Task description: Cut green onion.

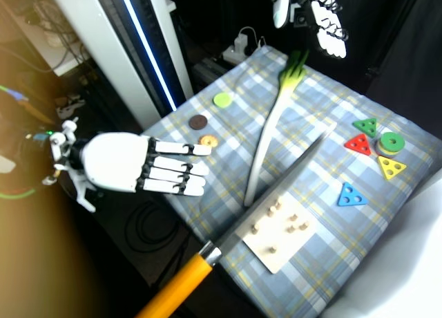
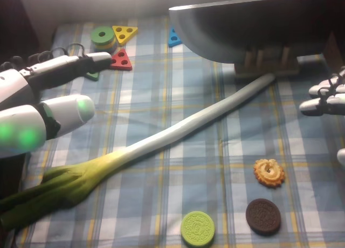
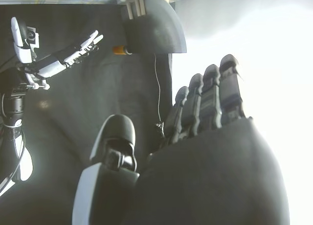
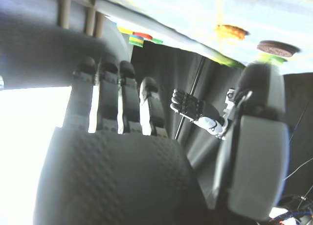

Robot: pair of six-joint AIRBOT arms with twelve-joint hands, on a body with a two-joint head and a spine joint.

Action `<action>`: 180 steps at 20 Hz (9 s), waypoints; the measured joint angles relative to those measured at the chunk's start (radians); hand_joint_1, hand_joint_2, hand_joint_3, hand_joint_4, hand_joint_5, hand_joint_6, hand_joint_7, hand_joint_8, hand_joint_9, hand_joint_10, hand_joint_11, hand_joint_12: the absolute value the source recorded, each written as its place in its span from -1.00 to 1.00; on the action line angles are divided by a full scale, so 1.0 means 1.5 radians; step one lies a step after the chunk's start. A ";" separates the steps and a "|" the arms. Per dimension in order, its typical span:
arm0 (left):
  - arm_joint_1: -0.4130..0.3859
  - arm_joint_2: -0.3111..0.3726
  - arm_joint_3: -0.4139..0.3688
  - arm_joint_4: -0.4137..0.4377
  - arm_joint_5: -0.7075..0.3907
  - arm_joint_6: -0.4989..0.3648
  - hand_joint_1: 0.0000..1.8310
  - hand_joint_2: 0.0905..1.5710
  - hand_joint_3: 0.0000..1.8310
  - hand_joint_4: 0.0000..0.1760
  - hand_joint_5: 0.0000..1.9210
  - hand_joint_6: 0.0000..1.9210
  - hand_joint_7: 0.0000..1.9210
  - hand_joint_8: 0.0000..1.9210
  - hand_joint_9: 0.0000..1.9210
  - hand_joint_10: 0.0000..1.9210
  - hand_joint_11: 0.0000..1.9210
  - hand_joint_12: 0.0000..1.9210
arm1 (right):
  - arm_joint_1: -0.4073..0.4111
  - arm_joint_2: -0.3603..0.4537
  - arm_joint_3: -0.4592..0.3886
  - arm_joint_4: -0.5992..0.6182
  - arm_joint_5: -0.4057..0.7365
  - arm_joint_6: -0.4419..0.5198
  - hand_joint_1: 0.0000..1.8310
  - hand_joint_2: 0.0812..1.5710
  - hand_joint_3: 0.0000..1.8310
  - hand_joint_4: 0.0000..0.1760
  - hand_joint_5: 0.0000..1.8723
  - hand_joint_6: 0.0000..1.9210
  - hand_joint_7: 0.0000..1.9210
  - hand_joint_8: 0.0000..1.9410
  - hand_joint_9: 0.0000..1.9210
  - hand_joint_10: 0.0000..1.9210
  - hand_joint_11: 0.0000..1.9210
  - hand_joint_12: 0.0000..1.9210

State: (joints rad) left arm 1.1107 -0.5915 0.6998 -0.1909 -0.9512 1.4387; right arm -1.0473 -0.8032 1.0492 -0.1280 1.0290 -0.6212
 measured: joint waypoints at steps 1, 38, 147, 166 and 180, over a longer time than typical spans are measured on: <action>0.000 0.000 0.000 0.003 0.001 0.000 -1.00 0.69 -0.96 0.98 -0.78 -0.99 -0.86 -0.99 -0.94 -0.99 -1.00 -1.00 | 0.003 0.000 0.000 0.000 -0.001 0.000 -0.79 0.56 -1.00 0.01 -0.62 -1.00 -0.68 -1.00 -0.75 -1.00 -1.00 -0.19; 0.000 -0.015 0.002 0.006 0.021 0.000 -1.00 0.73 -1.00 0.76 -0.75 -0.99 -0.84 -1.00 -0.93 -1.00 -1.00 -1.00 | 0.418 -0.118 0.283 0.025 -0.425 -0.154 0.03 0.07 -0.99 1.00 -1.00 -1.00 -1.00 -1.00 -1.00 -1.00 -1.00 -1.00; -0.106 -0.139 0.033 0.050 0.332 0.226 -1.00 0.61 -1.00 -1.00 -1.00 -1.00 -1.00 -1.00 -1.00 -1.00 -1.00 -1.00 | 0.377 -0.125 0.197 -0.265 -0.455 0.061 -0.92 1.00 -0.98 -1.00 -0.21 1.00 0.03 1.00 0.22 1.00 0.34 1.00; -0.106 -0.141 0.031 0.052 0.329 0.226 -1.00 0.61 -1.00 -1.00 -1.00 -1.00 -1.00 -1.00 -1.00 -1.00 -1.00 -1.00 | 0.539 -0.068 0.180 -0.261 -0.419 -0.008 -0.94 0.97 -1.00 0.94 -0.01 1.00 0.31 1.00 0.50 1.00 0.62 1.00; -0.092 -0.093 -0.009 0.018 0.242 0.227 -1.00 0.67 -0.98 1.00 -1.00 -1.00 -1.00 -1.00 -1.00 -1.00 -1.00 -1.00 | 0.549 -0.069 0.200 -0.229 -0.476 -0.043 -0.84 0.97 -1.00 -0.09 -0.04 1.00 0.18 1.00 0.35 1.00 0.42 1.00</action>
State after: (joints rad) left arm 0.9733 -0.7311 0.6868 -0.1646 -0.5877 1.7794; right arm -0.2245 -0.9062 1.3491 -0.4713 0.3153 -0.6865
